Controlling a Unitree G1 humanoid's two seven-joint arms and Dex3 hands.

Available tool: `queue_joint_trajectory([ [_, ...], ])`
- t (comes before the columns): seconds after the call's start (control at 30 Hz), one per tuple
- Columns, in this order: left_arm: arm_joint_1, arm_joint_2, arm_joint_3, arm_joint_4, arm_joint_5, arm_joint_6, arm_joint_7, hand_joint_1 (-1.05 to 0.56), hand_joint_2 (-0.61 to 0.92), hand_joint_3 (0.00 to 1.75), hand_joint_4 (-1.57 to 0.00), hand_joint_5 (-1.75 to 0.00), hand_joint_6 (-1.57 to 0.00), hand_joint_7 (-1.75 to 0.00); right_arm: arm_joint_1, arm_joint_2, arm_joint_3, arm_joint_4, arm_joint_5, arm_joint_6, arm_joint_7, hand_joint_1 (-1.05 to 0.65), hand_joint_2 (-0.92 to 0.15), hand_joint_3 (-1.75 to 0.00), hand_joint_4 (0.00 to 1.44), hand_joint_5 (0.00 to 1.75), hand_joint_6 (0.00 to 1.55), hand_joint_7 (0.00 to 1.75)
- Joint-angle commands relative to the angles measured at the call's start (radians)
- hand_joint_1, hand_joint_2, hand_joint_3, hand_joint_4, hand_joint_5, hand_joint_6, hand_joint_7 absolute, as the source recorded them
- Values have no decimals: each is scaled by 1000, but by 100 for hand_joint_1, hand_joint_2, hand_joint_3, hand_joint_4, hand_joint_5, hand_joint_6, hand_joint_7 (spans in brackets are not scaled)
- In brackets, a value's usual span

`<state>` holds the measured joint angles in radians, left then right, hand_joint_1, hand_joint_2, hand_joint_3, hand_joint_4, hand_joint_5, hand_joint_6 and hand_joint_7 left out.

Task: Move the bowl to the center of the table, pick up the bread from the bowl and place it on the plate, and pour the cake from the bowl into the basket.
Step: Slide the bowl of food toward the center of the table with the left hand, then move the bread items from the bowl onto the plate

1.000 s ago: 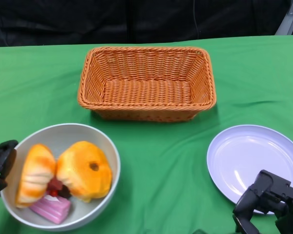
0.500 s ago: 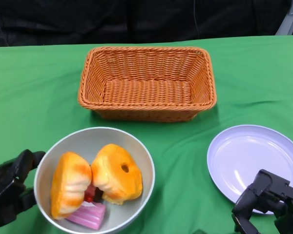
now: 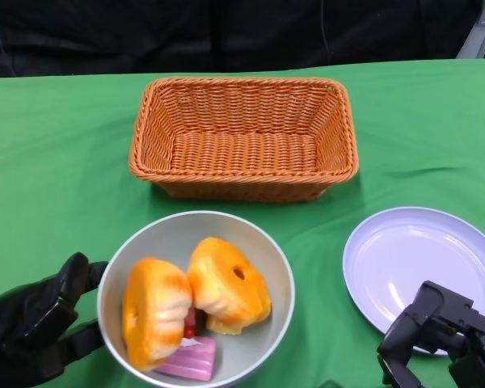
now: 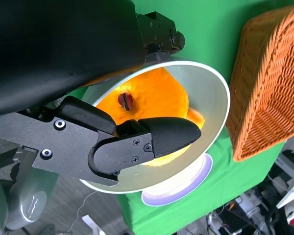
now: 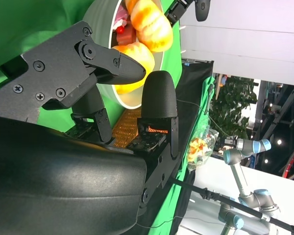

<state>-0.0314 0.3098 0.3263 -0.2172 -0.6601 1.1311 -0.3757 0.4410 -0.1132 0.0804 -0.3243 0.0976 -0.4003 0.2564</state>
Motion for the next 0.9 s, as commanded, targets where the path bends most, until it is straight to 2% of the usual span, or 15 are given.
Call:
queue_joint_trajectory([
  [0.03, -9, -13, -2, -29, -20, 8, 18, -75, 92, 74, 0, 0, 0, 0, -3, 2, -4, 1, -4, -19, -10, -17, -53, -95, 72, 166, 62, 138],
  [0.37, 17, -47, -20, -70, -22, -35, 22, -75, 92, 70, 0, 0, 0, 0, -3, -1, -7, 7, -4, -23, -12, -18, -54, -92, 72, 166, 63, 137],
  [0.6, 26, -19, -39, -86, 52, -123, 48, -72, 92, 67, 0, 0, 0, 0, 4, -3, -10, 1, 5, -20, -9, -17, -55, -90, 71, 165, 63, 137],
  [0.9, 3, 8, -5, -85, 118, -171, 128, -66, 92, 54, 0, 0, 0, 0, 6, -9, -15, 3, 10, -24, -5, -18, -55, -90, 72, 165, 63, 137],
])
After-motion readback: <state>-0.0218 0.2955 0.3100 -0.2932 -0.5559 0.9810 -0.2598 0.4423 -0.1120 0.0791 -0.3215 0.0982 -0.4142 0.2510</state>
